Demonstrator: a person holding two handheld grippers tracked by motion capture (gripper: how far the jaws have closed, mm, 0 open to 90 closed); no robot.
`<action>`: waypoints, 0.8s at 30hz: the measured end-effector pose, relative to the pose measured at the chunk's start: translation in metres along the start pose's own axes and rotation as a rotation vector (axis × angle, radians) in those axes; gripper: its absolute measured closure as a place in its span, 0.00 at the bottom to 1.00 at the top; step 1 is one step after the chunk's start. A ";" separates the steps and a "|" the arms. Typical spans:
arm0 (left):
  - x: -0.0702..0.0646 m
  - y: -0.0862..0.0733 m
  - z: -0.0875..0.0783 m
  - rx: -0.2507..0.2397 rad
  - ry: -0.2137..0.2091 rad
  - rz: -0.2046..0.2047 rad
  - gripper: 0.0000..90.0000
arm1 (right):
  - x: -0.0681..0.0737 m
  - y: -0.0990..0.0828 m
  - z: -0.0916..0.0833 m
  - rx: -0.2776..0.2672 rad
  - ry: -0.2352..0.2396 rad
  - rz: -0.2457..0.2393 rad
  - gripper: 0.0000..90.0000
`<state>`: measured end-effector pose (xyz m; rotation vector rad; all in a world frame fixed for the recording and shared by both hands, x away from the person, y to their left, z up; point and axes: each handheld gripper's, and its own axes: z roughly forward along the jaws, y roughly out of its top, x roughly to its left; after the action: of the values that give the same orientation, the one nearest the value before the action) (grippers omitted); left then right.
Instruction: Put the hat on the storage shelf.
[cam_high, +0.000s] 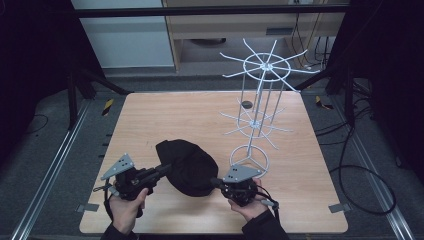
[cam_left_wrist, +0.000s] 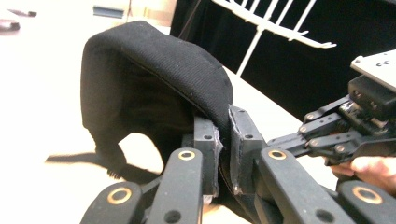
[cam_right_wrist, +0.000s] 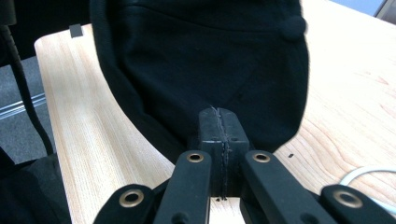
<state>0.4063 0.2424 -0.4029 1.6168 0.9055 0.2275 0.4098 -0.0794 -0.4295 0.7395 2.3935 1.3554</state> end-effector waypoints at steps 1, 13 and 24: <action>0.003 -0.003 -0.003 0.010 0.017 0.001 0.92 | 0.000 -0.001 0.001 0.003 -0.005 0.001 1.00; 0.043 -0.036 -0.016 0.149 0.212 0.025 0.92 | -0.017 -0.025 -0.007 0.025 -0.099 0.097 0.88; 0.059 -0.051 -0.014 0.267 0.324 0.048 0.91 | -0.045 -0.062 -0.041 0.029 -0.245 0.202 0.70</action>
<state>0.4160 0.2918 -0.4648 1.8832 1.1836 0.4260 0.4092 -0.1599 -0.4611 1.1120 2.1977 1.2218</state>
